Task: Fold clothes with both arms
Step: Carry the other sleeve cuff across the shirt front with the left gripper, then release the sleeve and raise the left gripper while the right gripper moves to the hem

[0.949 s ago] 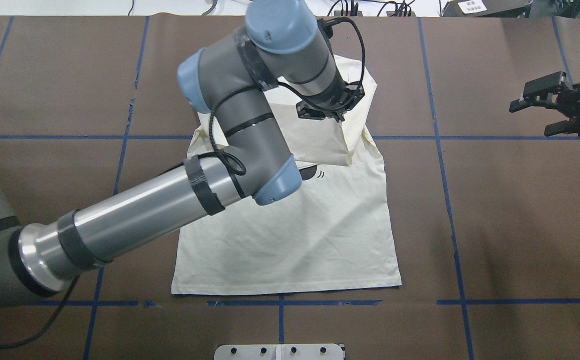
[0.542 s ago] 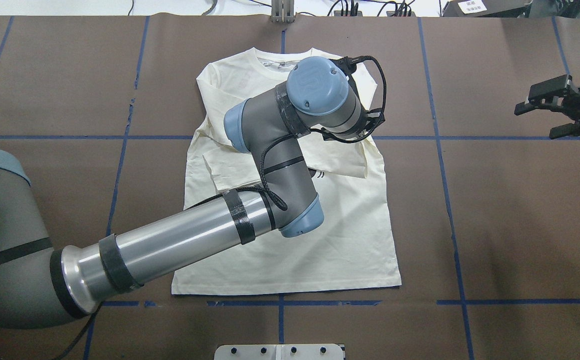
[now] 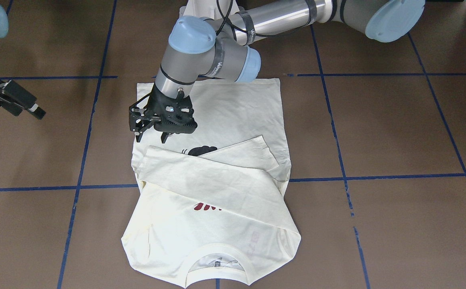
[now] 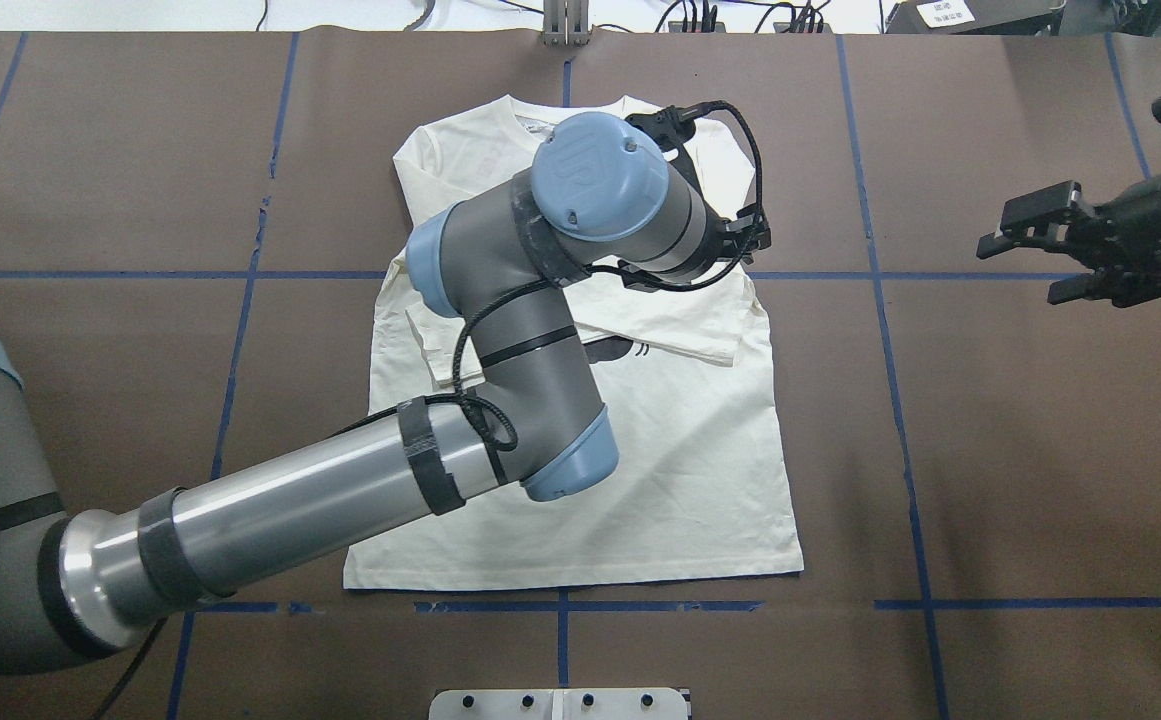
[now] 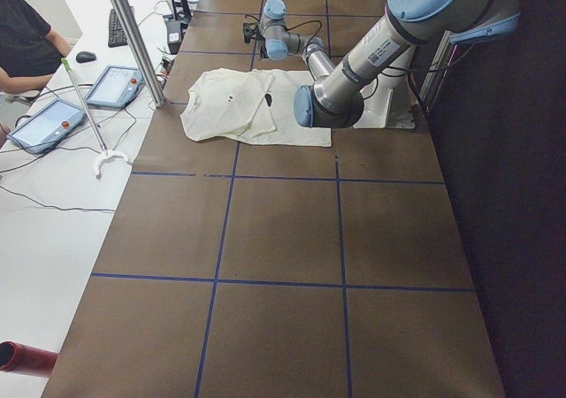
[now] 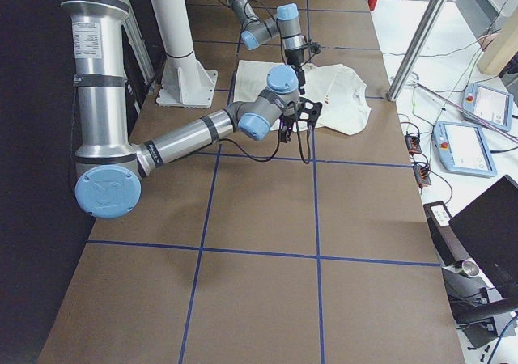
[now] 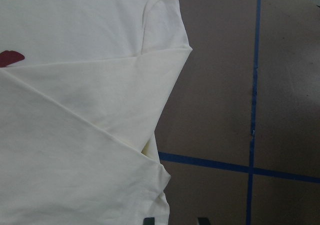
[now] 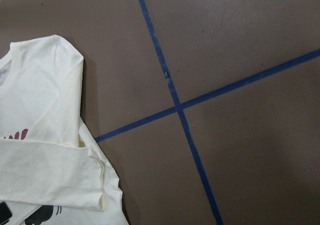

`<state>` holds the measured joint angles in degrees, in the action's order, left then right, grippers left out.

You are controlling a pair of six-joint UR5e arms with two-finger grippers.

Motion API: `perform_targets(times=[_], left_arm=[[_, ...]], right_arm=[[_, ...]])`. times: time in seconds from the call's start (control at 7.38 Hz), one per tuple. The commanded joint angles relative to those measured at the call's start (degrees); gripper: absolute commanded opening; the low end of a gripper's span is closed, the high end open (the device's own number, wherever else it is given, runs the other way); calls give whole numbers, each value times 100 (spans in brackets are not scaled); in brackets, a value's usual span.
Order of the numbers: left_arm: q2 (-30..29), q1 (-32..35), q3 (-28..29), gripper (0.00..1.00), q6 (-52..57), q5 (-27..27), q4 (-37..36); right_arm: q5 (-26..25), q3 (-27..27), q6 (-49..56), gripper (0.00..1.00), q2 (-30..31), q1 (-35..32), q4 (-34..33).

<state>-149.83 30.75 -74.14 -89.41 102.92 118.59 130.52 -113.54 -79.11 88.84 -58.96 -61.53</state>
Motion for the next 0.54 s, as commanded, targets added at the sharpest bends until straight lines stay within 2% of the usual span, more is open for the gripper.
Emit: perform_targets(times=[0.0, 0.14, 0.27, 0.41], left_arm=[[1510, 220, -2104, 74, 343, 270, -644], [2075, 526, -2670, 74, 624, 612, -653], [2542, 650, -3128, 71, 757, 859, -662], [2764, 773, -3341, 68, 759, 1088, -697]], right_arm=[[-1051, -361, -1216, 100, 53, 1293, 62], [-1820, -396, -1542, 100, 80, 2117, 62], [-3211, -466, -1876, 100, 194, 3291, 36], [-4200, -467, -2506, 94, 195, 4208, -8]])
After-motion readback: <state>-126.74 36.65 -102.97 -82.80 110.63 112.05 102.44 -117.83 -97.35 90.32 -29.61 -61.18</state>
